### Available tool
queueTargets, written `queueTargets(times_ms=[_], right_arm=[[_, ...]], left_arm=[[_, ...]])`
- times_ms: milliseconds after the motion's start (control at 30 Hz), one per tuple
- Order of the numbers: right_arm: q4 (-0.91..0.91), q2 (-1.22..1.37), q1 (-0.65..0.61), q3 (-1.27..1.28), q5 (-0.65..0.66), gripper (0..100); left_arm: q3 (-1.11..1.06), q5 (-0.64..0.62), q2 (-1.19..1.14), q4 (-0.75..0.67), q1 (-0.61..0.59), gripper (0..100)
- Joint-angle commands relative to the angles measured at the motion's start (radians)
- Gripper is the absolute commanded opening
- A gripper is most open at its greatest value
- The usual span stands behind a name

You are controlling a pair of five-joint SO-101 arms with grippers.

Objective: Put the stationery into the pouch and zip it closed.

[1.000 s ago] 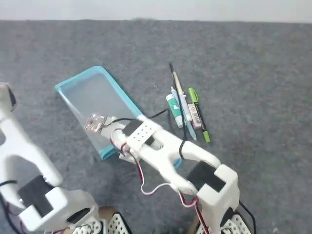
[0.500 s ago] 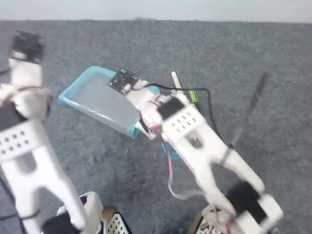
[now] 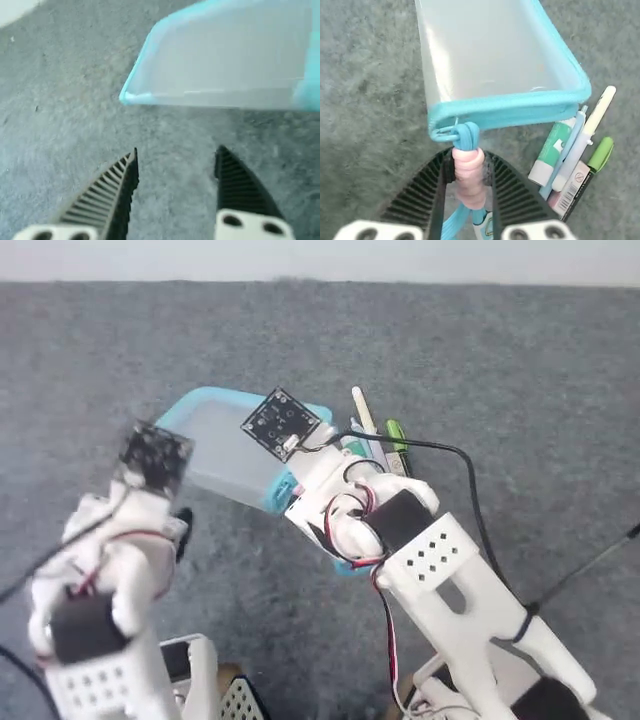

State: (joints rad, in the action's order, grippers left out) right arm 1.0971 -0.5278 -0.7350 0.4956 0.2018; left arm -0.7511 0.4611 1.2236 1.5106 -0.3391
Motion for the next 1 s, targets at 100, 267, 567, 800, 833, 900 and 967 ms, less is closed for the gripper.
queueTargets(times_ms=[100, 267, 567, 800, 833, 900, 967], right_arm=[[0.007, -0.058, -0.091, -0.064, -0.031, 0.6], [0.053, -0.058, -0.122, -0.11, -0.029, 0.6], [0.128, -0.058, -0.122, -0.212, -0.031, 0.6], [0.157, -0.058, -0.124, -0.215, -0.032, 0.6], [0.157, -0.058, -0.124, -0.215, -0.032, 0.6], [0.157, -0.059, -0.124, -0.216, -0.034, 0.6], [0.157, -0.059, -0.124, -0.216, -0.034, 0.6]], left_arm=[[-0.031, -0.117, 0.124, 0.041, 0.221, 31], [-0.082, -0.157, 0.124, -0.006, 0.325, 31], [-0.173, -0.15, 0.123, -0.11, 0.322, 31], [-0.232, -0.127, 0.121, -0.215, 0.186, 31], [-0.26, -0.114, 0.121, -0.233, 0.178, 31], [-0.309, -0.106, 0.123, -0.262, 0.175, 31], [-0.337, -0.107, 0.124, -0.287, 0.175, 31]])
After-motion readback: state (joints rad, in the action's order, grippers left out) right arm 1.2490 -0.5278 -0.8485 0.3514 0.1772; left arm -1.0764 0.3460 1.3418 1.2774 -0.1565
